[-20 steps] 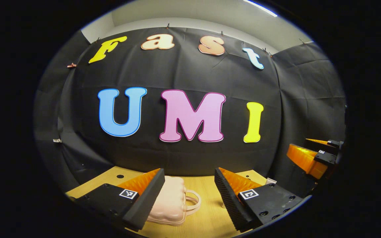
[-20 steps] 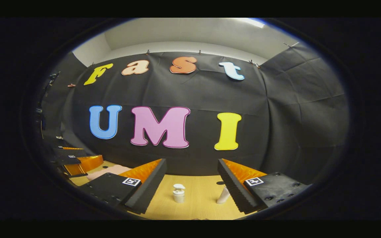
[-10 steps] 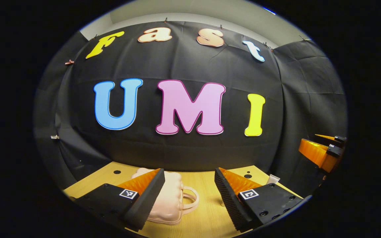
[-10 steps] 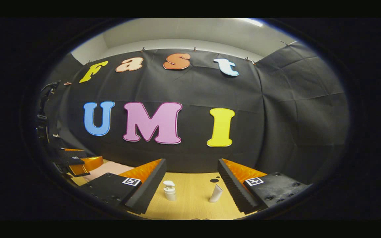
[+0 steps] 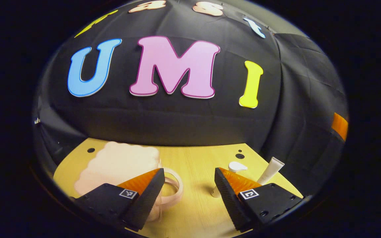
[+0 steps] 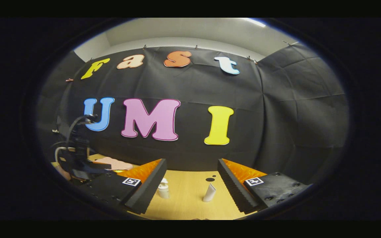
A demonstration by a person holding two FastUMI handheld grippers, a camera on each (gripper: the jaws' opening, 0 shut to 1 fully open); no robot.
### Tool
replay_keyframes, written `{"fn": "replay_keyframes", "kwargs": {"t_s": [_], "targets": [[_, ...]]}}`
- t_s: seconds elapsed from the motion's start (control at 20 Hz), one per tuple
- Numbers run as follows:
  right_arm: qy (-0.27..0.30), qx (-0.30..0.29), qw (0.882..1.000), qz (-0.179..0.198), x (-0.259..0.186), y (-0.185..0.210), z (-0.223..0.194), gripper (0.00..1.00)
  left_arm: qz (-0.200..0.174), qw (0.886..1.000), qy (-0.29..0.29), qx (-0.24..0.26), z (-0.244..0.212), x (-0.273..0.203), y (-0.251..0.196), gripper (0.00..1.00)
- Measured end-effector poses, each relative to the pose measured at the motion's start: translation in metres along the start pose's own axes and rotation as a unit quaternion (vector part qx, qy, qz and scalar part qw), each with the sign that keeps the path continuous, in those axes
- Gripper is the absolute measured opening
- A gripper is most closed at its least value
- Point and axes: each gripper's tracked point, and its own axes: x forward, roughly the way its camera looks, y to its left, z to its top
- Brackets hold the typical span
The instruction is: First open the suitcase, pack the skin care products into it, and then close the suitcase.
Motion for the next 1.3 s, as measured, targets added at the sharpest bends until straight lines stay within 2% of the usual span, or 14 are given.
{"fn": "replay_keyframes", "kwargs": {"t_s": [0.1, 0.3, 0.35, 0.4, 0.45, 0.5, 0.75, 0.85, 0.95, 1.0, 1.1, 1.2, 1.3], "targets": [[0.007, 0.001, 1.0, -0.003, 0.005, -0.009, -0.007, 0.99, -0.001, 0.999, 0.038, -0.007, -0.02, 0.025, 0.0, 0.96], [0.033, 0.015, 0.999, -0.033, 0.015, -0.034, -0.025, 0.98, 0.01, 0.995, 0.103, -0.004, -0.056, 0.067, -0.001, 0.95], [0.038, 0.022, 0.998, -0.037, 0.017, -0.035, -0.03, 0.94, 0.011, 0.993, 0.114, -0.005, -0.064, 0.075, -0.002, 0.95], [0.044, 0.023, 0.998, -0.038, 0.019, -0.037, -0.035, 0.94, 0.02, 0.991, 0.13, 0.0, -0.074, 0.082, 0.002, 0.95], [0.057, 0.018, 0.997, -0.042, 0.021, -0.039, -0.042, 0.98, 0.024, 0.989, 0.146, 0.006, -0.08, 0.084, 0.003, 0.95], [0.071, 0.012, 0.996, -0.044, 0.022, -0.043, -0.051, 0.98, 0.029, 0.987, 0.157, 0.01, -0.087, 0.094, 0.002, 0.91], [0.09, 0.014, 0.995, -0.036, 0.022, -0.04, -0.064, 0.98, 0.065, 0.974, 0.211, 0.049, -0.11, 0.121, 0.008, 0.91], [0.1, 0.019, 0.994, -0.03, 0.024, -0.037, -0.07, 0.98, 0.08, 0.969, 0.225, 0.067, -0.118, 0.129, 0.016, 0.87], [0.113, 0.033, 0.993, -0.027, 0.024, -0.036, -0.076, 0.98, 0.102, 0.966, 0.226, 0.075, -0.117, 0.13, 0.025, 0.79], [0.116, 0.037, 0.992, -0.03, 0.024, -0.038, -0.077, 0.98, 0.119, 0.964, 0.222, 0.082, -0.112, 0.129, 0.034, 0.67], [0.115, 0.037, 0.992, -0.032, 0.027, -0.04, -0.078, 0.99, 0.108, 0.966, 0.228, 0.048, -0.113, 0.129, 0.036, 0.27], [0.118, 0.036, 0.992, -0.028, 0.03, -0.041, -0.082, 0.98, 0.094, 0.967, 0.235, 0.022, -0.11, 0.126, 0.033, 0.26], [0.118, 0.039, 0.992, -0.025, 0.033, -0.04, -0.081, 0.98, 0.089, 0.969, 0.229, 0.022, -0.1, 0.124, 0.031, 0.22]]}}
